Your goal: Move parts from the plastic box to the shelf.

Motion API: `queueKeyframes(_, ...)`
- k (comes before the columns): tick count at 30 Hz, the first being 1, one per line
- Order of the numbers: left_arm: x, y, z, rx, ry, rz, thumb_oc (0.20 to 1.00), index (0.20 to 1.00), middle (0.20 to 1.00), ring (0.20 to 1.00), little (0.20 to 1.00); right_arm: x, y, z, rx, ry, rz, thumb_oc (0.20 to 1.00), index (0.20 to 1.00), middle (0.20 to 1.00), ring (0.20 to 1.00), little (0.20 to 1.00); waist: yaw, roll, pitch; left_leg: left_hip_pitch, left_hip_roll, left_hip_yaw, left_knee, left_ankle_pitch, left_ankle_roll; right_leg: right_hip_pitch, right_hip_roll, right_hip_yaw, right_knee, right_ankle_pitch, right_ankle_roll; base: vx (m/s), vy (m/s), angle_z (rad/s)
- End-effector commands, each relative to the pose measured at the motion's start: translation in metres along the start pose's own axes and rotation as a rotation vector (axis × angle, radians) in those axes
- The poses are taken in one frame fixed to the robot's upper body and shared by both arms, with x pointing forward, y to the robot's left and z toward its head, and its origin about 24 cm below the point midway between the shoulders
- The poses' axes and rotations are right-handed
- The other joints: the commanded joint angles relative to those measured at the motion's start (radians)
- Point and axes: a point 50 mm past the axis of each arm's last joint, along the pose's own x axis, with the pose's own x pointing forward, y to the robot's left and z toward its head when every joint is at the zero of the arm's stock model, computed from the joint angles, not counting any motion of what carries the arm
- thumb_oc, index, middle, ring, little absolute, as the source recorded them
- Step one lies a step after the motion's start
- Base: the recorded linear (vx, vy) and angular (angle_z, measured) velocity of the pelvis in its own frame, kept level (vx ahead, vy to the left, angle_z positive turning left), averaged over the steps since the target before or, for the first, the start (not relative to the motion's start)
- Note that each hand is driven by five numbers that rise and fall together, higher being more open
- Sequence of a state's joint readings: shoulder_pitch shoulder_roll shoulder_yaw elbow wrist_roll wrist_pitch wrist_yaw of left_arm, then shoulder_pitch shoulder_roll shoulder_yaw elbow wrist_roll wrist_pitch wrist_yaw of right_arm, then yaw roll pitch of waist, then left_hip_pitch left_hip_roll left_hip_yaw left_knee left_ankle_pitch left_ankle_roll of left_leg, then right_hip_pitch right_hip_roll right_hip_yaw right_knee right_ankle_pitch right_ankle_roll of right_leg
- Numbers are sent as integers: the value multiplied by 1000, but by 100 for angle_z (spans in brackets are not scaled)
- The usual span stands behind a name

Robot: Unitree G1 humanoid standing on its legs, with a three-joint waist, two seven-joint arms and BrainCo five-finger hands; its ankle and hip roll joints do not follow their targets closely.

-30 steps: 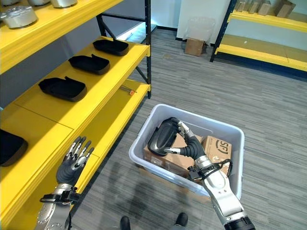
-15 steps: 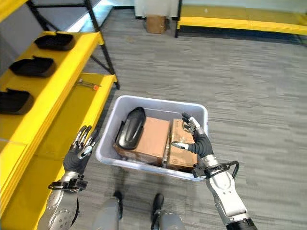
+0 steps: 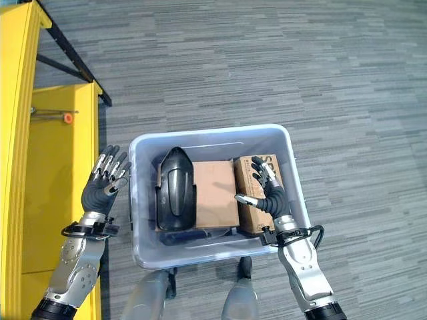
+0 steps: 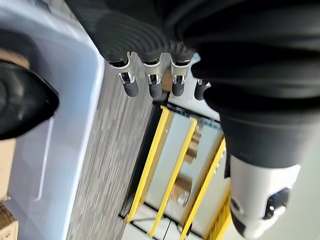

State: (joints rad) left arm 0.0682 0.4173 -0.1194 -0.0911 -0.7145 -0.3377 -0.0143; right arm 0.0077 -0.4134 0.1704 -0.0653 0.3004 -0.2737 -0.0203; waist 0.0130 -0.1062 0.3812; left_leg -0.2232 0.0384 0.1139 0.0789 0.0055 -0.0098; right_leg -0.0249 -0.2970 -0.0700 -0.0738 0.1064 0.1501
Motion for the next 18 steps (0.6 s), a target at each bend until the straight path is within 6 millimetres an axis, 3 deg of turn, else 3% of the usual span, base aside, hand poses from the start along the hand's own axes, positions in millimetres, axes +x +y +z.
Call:
queueKeyframes(1, -8, -8, 8, 30, -60, -13, 1000, 1000, 1000, 1000, 1000, 4, -10, 16, -55, -82, 8, 1000, 1000, 1000, 1000, 1000, -10, 27, -102, -27, 173, -47, 47, 41, -96, -84, -30, 15, 74, -16, 61, -2, -45, 3)
queueKeyframes(5, 0, -13, 5, 36, -56, -32, 1000, 1000, 1000, 1000, 1000, 9, -5, 19, -45, -101, 23, 1000, 1000, 1000, 1000, 1000, -14, 21, -85, -23, 188, -46, 20, 61, -102, -109, -13, 17, 86, -23, 57, -24, -44, -3)
queueKeyframes(18, 32, -31, -36, 191, 35, 2, 1000, 1000, 1000, 1000, 1000, 28, 18, 28, -21, -165, 50, 1000, 1000, 1000, 1000, 1000, -35, -9, 17, -58, 232, -31, -38, 121, -129, -216, 35, 33, 121, -24, 43, -57, -46, -6)
